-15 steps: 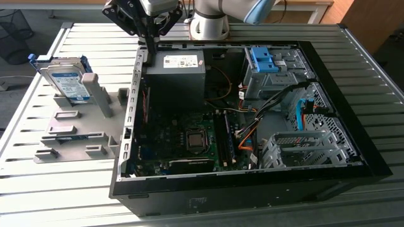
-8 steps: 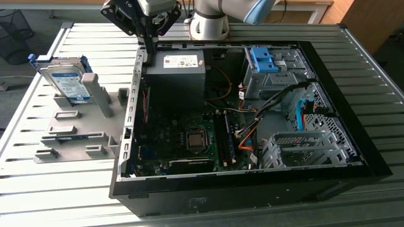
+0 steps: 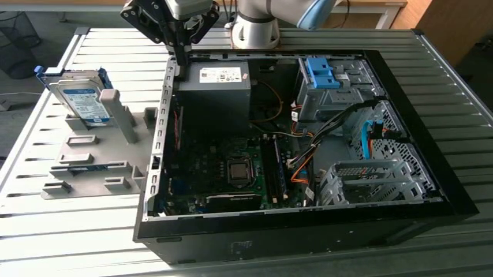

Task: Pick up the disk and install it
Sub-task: 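Reach for the disk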

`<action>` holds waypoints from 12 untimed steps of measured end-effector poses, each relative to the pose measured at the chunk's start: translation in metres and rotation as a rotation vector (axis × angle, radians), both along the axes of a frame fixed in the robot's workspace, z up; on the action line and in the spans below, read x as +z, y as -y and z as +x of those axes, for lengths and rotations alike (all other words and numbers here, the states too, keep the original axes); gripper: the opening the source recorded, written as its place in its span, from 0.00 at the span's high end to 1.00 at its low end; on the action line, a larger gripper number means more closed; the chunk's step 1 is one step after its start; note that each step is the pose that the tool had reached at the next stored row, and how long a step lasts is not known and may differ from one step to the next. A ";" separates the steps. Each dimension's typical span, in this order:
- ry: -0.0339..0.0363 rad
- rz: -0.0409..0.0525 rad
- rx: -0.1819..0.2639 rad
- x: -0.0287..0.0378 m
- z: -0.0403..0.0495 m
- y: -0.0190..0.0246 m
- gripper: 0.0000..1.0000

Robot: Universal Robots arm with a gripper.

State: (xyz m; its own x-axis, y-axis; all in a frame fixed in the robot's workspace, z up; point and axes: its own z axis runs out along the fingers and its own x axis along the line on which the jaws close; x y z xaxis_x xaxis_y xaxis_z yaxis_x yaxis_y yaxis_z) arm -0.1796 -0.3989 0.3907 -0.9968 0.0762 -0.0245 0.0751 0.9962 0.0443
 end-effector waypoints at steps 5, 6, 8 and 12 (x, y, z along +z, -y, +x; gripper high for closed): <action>0.0000 0.0000 0.000 -0.0001 -0.0016 0.0000 0.89; 0.0001 0.0001 0.000 -0.0002 -0.0019 0.0000 0.89; 0.0000 0.0000 0.000 -0.0002 -0.0026 0.0000 0.89; 0.0000 0.0001 0.000 -0.0002 -0.0037 0.0000 0.89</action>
